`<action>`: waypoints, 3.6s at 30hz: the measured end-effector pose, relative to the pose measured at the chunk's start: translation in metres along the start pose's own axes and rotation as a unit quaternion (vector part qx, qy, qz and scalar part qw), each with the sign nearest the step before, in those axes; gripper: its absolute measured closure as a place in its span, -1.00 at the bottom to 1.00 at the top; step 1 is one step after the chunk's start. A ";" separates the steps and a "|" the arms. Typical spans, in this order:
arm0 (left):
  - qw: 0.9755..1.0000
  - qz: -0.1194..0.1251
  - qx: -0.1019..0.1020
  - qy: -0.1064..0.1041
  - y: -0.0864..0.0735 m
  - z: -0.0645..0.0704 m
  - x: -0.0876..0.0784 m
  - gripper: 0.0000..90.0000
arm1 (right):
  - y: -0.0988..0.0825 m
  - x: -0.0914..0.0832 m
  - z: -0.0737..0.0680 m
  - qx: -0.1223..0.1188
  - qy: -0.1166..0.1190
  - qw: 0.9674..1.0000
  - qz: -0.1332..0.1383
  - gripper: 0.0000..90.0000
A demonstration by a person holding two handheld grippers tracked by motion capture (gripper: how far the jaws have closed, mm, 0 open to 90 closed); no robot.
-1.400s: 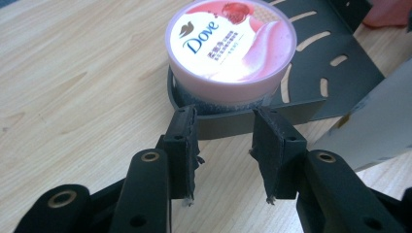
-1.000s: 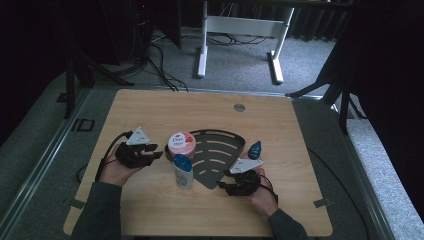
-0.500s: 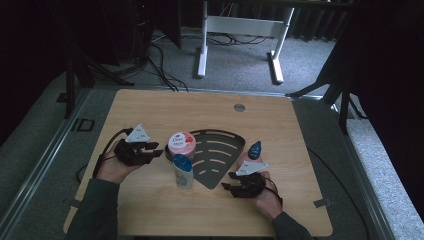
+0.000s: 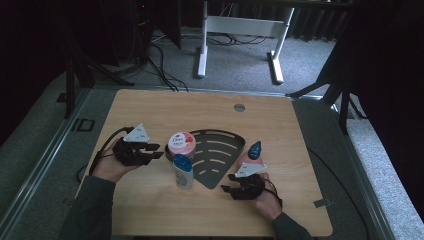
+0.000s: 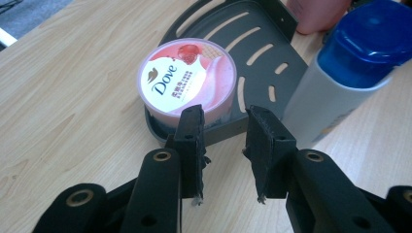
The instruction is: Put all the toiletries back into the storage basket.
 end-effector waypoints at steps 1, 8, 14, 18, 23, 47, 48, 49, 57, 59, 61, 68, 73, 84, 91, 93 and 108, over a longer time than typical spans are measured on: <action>1.000 -0.001 0.002 -0.002 0.001 0.000 -0.001 0.50 | 0.000 0.000 0.000 0.000 0.000 1.000 0.000 0.10; 1.000 -0.005 0.016 -0.015 0.004 0.004 -0.002 0.49 | -0.001 0.001 -0.001 -0.002 0.004 1.000 -0.004 0.10; 0.999 -0.011 0.031 -0.030 0.008 0.008 -0.003 0.44 | -0.001 0.001 -0.001 -0.001 0.005 1.000 -0.004 0.10; 0.998 -0.014 0.041 -0.038 0.011 0.009 -0.004 0.41 | -0.001 0.001 0.000 -0.002 0.007 1.000 -0.007 0.09; 0.997 -0.025 0.054 -0.057 0.016 0.013 -0.003 0.35 | -0.002 0.002 0.000 -0.003 0.008 1.000 -0.008 0.09; 0.991 -0.049 0.093 -0.084 0.027 0.023 -0.004 0.10 | -0.002 0.004 -0.001 -0.004 0.015 1.000 -0.012 0.07; 0.990 -0.052 0.094 -0.087 0.027 0.024 -0.003 0.09 | -0.002 0.004 -0.001 -0.004 0.015 1.000 -0.012 0.07; 0.990 -0.055 0.095 -0.089 0.028 0.024 -0.003 0.09 | -0.002 0.004 -0.001 -0.004 0.015 1.000 -0.012 0.06; 0.988 -0.067 0.106 -0.091 0.033 0.027 -0.001 0.08 | -0.002 0.004 -0.001 -0.004 0.017 1.000 -0.013 0.06; 0.987 -0.072 0.108 -0.091 0.034 0.028 0.001 0.08 | -0.002 0.005 -0.001 -0.005 0.017 1.000 -0.014 0.06; 0.987 -0.077 0.113 -0.089 0.035 0.029 0.002 0.06 | -0.002 0.005 -0.001 -0.005 0.018 1.000 -0.015 0.06; 0.985 -0.087 0.123 -0.084 0.040 0.033 0.006 0.02 | -0.002 0.005 -0.001 -0.005 0.018 1.000 -0.015 0.05; 0.983 -0.097 0.132 -0.082 0.042 0.035 0.010 0.01 | -0.003 0.005 -0.001 -0.006 0.018 1.000 -0.016 0.05; 0.980 -0.106 0.142 -0.093 0.045 0.039 0.015 0.02 | -0.003 0.005 -0.001 -0.006 0.019 1.000 -0.017 0.05; 0.978 -0.111 0.145 -0.098 0.047 0.042 0.021 0.02 | -0.003 0.006 -0.002 -0.006 0.020 1.000 -0.018 0.05; 0.978 -0.114 0.147 -0.099 0.047 0.042 0.022 0.02 | -0.003 0.006 -0.002 -0.007 0.020 1.000 -0.018 0.05; 0.974 -0.124 0.158 -0.106 0.051 0.048 0.032 -0.08 | -0.003 0.006 -0.002 -0.008 0.023 1.000 -0.019 0.05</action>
Point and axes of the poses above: each handheld gripper's, and its own axes: x roughly forward along the jaws, y roughly out of its top, z roughly to its right, the point moved 2 cm from there along x, roughly forward along the jaws, and after that the axes turned 5 degrees about -x, right-handed, at the moved point
